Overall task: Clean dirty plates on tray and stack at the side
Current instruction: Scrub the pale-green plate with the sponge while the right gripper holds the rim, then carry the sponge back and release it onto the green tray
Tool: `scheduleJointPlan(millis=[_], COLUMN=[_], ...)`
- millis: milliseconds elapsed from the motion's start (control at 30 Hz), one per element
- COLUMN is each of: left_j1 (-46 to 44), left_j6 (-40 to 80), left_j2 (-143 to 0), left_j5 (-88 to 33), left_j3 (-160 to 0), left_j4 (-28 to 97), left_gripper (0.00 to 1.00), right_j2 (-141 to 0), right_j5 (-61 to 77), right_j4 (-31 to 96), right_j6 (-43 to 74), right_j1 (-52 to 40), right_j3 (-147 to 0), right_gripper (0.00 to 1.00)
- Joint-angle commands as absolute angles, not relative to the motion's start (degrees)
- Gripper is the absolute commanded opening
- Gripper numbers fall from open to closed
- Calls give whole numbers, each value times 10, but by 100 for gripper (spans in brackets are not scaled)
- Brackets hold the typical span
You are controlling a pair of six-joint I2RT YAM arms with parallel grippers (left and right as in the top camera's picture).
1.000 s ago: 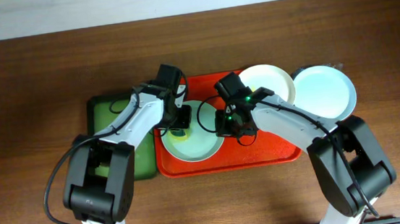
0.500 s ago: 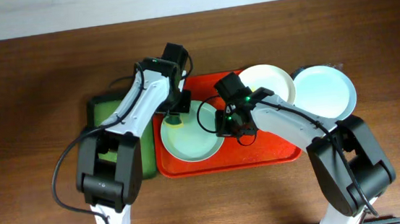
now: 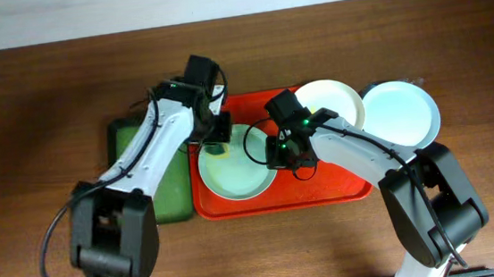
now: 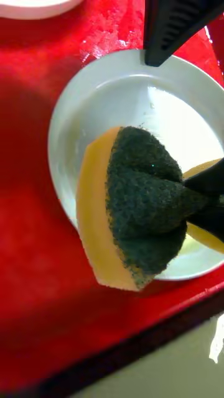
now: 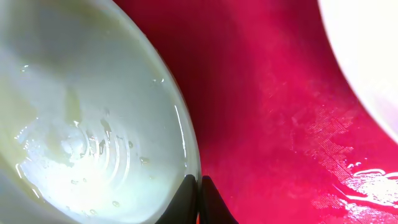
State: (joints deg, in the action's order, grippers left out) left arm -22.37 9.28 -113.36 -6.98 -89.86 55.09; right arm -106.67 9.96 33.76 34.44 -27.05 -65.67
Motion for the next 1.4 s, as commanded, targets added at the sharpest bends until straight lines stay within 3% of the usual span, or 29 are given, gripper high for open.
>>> scheduleJointPlan(millis=[0, 133, 267, 367, 467, 633, 800, 900, 1000, 1200, 1367], left_j1=[-223, -223, -225, -166, -157, -198, -237, -254, -220, -120, -96], left_j6=[98, 133, 115, 115, 115, 128, 128, 89, 81, 119, 135], left_j2=[-1128, -1128, -1126, -1041, -1009, -1084, -1210, -1216, -1194, -1101, -1102], left_j5=[-32, -32, -329, -170, -94, -61, -92, -255, -260, 29, 65], left_j3=[-844, -701, -699, -803, -807, -796, -796, -810, -908, -975, -892], left_j4=[522, 377, 404, 522, 517, 470, 446, 441, 516, 666, 675], left_gripper=[0, 0, 0, 0, 0, 0, 0, 0, 0, 0, 0], right_j2=[-1076, -1076, -1076, -1076, -1076, -1076, -1076, -1076, -1076, -1076, -1076], right_j5=[99, 99, 118, 118, 118, 118, 118, 118, 118, 118, 118], right_j4=[332, 332, 328, 314, 316, 316, 312, 310, 306, 307, 312], right_j6=[343, 343, 343, 343, 343, 343, 343, 344, 343, 343, 343], right_j1=[-274, -274, -274, -274, -274, -274, -274, -274, -274, -274, -274], right_j3=[-655, -655, -655, -655, -655, -655, -655, -655, -655, -655, -655], right_gripper=[4, 4, 4, 4, 4, 4, 4, 4, 4, 4, 4])
